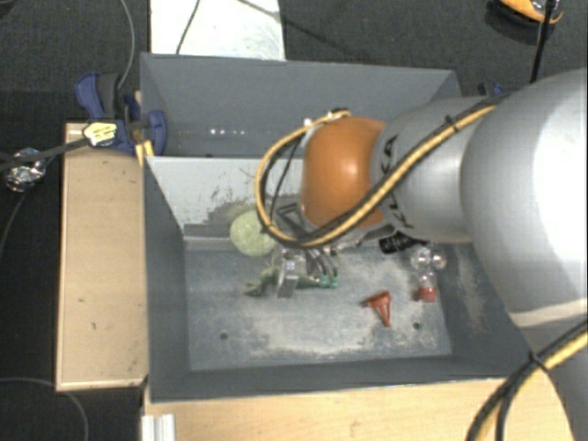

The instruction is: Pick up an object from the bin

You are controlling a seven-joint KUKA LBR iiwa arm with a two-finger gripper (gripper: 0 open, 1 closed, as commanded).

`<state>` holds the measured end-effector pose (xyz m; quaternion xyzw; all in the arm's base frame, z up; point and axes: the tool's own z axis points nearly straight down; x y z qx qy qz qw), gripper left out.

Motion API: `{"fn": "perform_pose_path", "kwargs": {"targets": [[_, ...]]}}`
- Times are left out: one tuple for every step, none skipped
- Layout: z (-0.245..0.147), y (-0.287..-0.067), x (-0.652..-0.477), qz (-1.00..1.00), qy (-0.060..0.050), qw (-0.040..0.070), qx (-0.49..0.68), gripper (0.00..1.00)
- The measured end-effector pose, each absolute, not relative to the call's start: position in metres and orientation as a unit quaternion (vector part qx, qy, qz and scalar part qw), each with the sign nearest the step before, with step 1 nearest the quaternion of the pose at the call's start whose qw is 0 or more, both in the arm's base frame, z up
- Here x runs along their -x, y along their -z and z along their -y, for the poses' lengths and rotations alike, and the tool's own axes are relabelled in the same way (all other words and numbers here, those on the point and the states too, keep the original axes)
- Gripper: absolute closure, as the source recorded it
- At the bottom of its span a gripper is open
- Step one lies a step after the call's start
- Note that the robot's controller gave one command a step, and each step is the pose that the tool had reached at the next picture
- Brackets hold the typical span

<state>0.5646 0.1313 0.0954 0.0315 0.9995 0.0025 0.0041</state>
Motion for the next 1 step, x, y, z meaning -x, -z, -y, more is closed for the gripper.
{"fn": "perform_pose_path", "kwargs": {"targets": [[-0.1309, -0.1147, -0.5629, -1.000, -0.002, 0.001, -0.031, 1.00]]}}
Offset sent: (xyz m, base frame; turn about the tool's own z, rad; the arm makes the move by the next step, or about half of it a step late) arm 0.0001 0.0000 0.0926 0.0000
